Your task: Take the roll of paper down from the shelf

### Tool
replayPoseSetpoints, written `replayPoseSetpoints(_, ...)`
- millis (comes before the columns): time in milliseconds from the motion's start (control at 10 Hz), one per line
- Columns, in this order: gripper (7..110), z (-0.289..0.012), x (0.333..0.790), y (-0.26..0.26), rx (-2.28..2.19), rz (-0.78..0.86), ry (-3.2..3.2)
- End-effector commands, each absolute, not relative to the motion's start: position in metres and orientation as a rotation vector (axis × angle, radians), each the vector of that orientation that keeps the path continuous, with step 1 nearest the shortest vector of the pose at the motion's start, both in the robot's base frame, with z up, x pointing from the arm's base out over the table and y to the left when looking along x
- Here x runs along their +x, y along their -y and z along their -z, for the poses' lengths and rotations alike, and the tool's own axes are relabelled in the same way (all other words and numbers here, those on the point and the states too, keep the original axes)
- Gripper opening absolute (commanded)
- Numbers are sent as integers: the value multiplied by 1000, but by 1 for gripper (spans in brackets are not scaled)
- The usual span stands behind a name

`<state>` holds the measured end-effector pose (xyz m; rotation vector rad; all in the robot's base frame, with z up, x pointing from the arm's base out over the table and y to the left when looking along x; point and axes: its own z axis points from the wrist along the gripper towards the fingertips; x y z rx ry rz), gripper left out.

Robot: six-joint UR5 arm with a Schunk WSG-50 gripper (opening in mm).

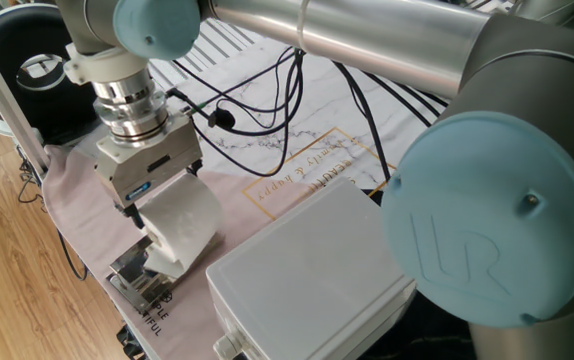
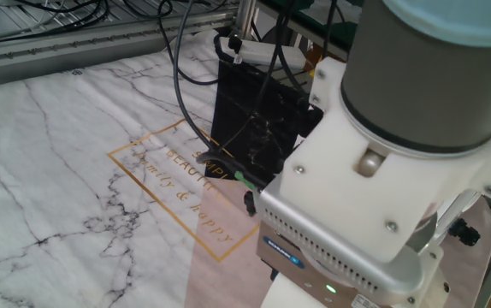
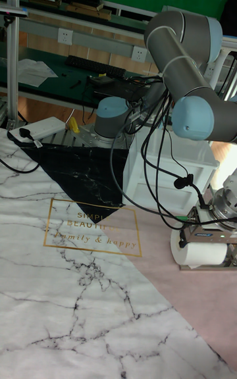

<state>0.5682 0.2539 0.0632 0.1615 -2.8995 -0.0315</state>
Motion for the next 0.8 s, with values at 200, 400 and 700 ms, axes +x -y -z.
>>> replayPoseSetpoints(200, 7, -65, 569, -249, 175, 37, 2913)
replayPoseSetpoints(400, 7, -65, 571, -246, 181, 23, 2926)
replayPoseSetpoints(700, 7, -63, 573, -238, 205, -4, 2947)
